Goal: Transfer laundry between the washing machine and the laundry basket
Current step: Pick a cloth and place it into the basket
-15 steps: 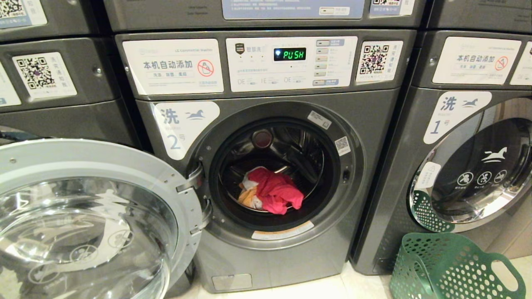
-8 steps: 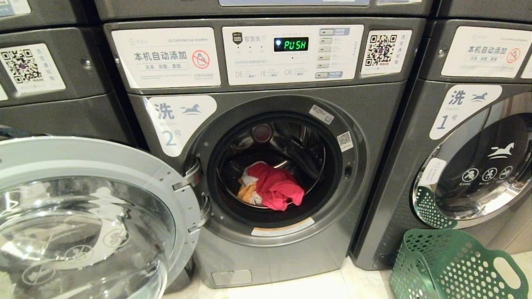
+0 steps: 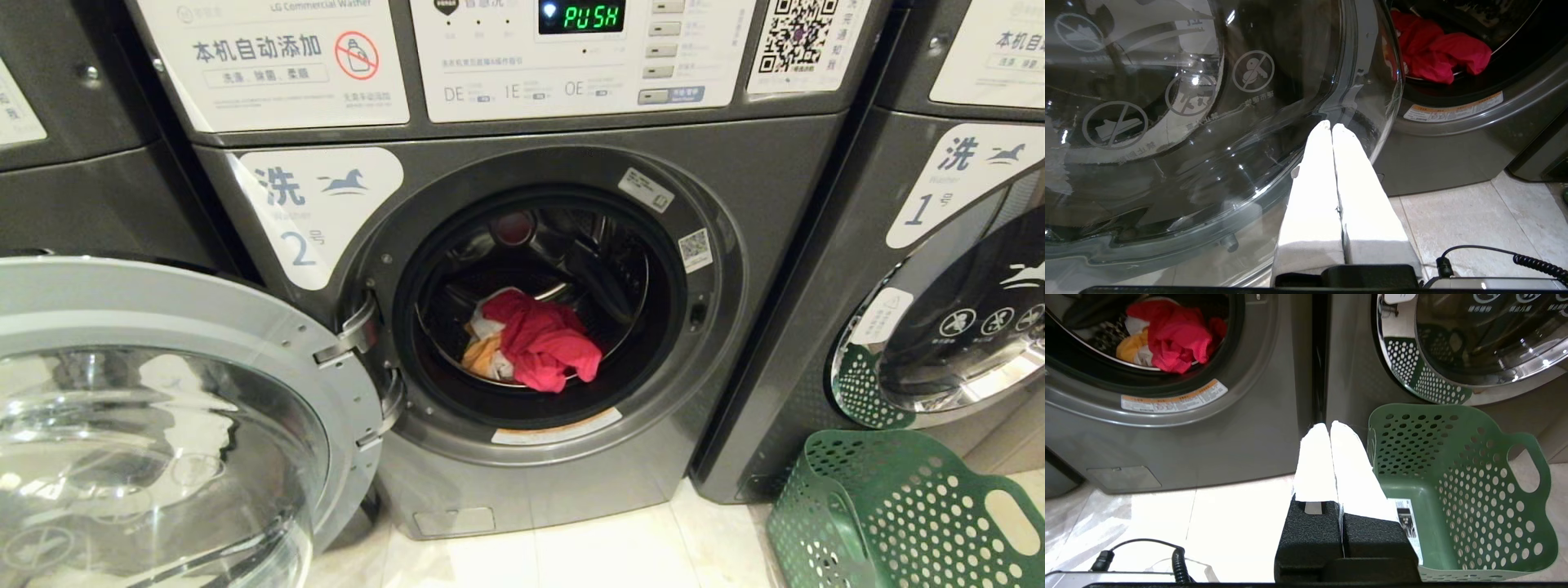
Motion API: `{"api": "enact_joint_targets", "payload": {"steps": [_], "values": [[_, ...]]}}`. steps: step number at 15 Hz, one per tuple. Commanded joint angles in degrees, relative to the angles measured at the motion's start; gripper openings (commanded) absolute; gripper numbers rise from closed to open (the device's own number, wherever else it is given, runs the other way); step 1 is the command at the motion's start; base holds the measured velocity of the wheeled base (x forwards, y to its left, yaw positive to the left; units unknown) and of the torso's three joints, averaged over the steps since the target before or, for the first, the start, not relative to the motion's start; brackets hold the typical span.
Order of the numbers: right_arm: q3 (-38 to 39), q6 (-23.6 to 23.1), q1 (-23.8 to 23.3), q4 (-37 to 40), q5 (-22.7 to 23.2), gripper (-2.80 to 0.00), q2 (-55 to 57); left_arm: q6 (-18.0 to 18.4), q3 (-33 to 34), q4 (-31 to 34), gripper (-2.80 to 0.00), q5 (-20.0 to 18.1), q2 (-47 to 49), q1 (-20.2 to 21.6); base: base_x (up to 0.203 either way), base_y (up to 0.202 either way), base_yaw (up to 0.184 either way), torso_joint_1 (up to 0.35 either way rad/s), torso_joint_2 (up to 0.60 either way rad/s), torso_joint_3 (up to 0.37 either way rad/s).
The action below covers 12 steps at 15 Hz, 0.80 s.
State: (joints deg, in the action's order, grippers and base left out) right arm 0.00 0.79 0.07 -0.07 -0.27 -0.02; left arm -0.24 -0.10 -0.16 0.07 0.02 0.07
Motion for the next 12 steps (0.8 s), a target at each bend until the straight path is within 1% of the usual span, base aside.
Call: {"api": "enact_joint_targets", "payload": {"steps": [1, 6, 9, 10, 11, 12], "values": [[0.0, 0.0, 0.0, 0.0, 0.0, -2.80, 0.0, 0.0, 0.0, 0.0, -2.80, 0.0, 0.0, 0.0, 0.000, 0.000, 0.000, 0.002, 0.00, -0.201], [0.0, -0.1, 0.0, 0.0, 0.1, -2.80, 0.0, -0.1, 0.0, 0.0, -2.80, 0.0, 0.0, 0.0, 0.000, 0.000, 0.000, 0.004, 0.00, -0.198], [-0.1, -1.4, 0.0, 0.0, 0.1, -2.80, 0.0, -0.1, 0.0, 0.0, -2.80, 0.1, 0.0, 0.0, 0.000, 0.000, 0.000, 0.003, 0.00, -0.147], [-1.8, -2.1, 0.0, 0.5, 0.0, -2.80, 0.1, -0.1, 0.0, 0.0, -2.80, 0.1, 0.0, 0.0, 0.000, 0.000, 0.000, 0.002, 0.00, -0.056], [-5.9, -2.6, 0.0, 2.2, 0.0, -2.80, 1.2, -0.2, 0.0, 0.0, -2.80, 0.1, 0.0, 0.0, 0.000, 0.000, 0.000, -0.001, 0.00, -0.032], [-12.4, -2.9, 0.0, 4.9, 0.1, -2.80, 4.0, -0.2, 0.0, 0.0, -2.80, 0.1, 0.0, 0.0, 0.000, 0.000, 0.000, 0.000, 0.00, 0.000]]}}
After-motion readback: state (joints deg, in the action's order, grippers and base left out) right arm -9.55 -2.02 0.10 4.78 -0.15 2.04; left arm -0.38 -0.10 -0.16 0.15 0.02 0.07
